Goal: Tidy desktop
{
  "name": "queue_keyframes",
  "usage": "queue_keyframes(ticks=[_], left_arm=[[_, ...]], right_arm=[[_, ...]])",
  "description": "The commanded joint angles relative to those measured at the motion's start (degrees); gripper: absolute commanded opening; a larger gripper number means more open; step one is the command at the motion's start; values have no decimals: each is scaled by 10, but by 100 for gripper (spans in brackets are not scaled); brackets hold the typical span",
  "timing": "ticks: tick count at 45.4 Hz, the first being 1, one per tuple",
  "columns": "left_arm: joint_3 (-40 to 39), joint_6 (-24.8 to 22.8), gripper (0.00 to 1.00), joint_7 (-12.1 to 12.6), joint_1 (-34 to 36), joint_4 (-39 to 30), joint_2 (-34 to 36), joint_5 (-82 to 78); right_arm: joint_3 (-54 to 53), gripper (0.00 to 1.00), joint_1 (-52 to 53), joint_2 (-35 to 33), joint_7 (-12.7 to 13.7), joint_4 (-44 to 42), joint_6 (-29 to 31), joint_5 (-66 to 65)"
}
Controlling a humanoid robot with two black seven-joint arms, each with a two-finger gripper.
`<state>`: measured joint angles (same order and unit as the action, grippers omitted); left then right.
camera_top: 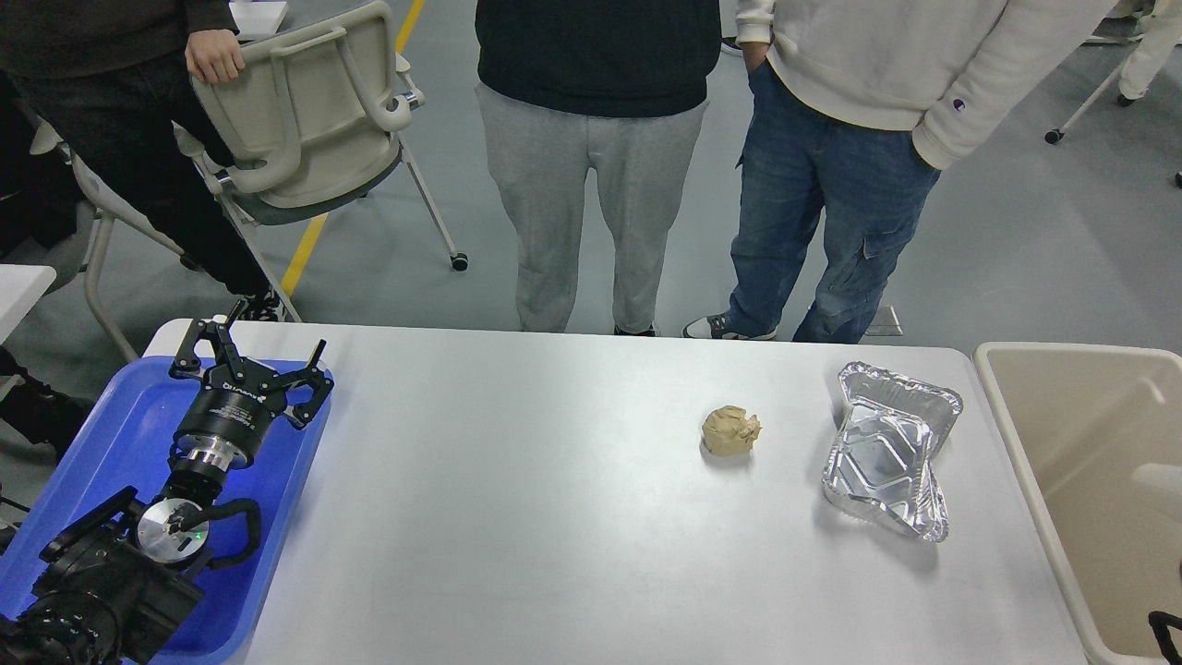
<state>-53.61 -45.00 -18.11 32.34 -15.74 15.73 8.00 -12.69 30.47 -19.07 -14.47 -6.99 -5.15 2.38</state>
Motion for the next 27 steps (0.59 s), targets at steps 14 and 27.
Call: queue_keyframes(ticks=[14,27], left_arm=[[0,0,100,0,0,0,0,-1],[0,0,100,0,0,0,0,0]], right_arm=[[-14,100,4,0,1,-1,18,3],[-233,100,7,-108,-7,140,215,37]])
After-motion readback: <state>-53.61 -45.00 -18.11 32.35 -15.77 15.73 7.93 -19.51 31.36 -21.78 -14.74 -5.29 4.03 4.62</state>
